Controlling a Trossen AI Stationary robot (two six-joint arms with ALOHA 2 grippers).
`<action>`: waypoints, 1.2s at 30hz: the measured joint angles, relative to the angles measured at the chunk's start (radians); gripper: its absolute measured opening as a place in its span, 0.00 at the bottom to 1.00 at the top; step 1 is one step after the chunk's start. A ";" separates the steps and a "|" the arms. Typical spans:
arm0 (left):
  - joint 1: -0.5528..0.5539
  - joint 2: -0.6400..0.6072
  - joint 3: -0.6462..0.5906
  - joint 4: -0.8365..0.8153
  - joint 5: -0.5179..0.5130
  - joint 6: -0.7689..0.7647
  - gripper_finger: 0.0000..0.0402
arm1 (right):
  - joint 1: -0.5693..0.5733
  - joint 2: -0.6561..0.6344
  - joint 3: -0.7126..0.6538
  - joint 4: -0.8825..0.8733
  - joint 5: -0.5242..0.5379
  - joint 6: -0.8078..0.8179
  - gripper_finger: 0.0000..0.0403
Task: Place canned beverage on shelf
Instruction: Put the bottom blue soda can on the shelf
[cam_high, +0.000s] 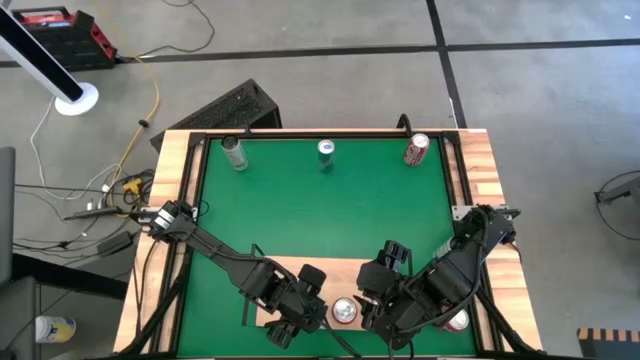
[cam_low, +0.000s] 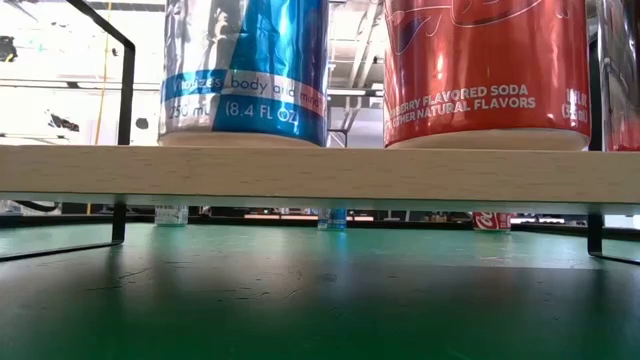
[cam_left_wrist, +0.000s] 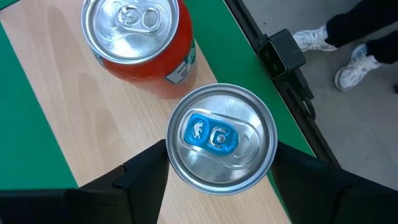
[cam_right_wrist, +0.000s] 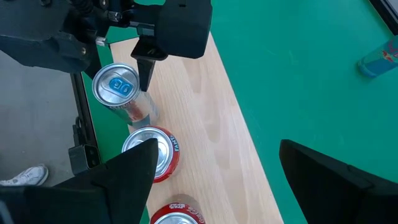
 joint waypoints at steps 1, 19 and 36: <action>0.000 0.000 0.000 0.000 0.000 0.000 0.62 | 0.000 0.000 0.000 0.000 0.000 0.000 0.89; 0.012 0.002 -0.002 -0.016 0.004 -0.026 0.73 | 0.000 0.000 0.000 0.000 0.001 0.007 0.89; 0.032 -0.002 -0.002 -0.034 0.016 -0.045 0.86 | -0.001 0.000 0.000 0.000 0.005 0.000 0.89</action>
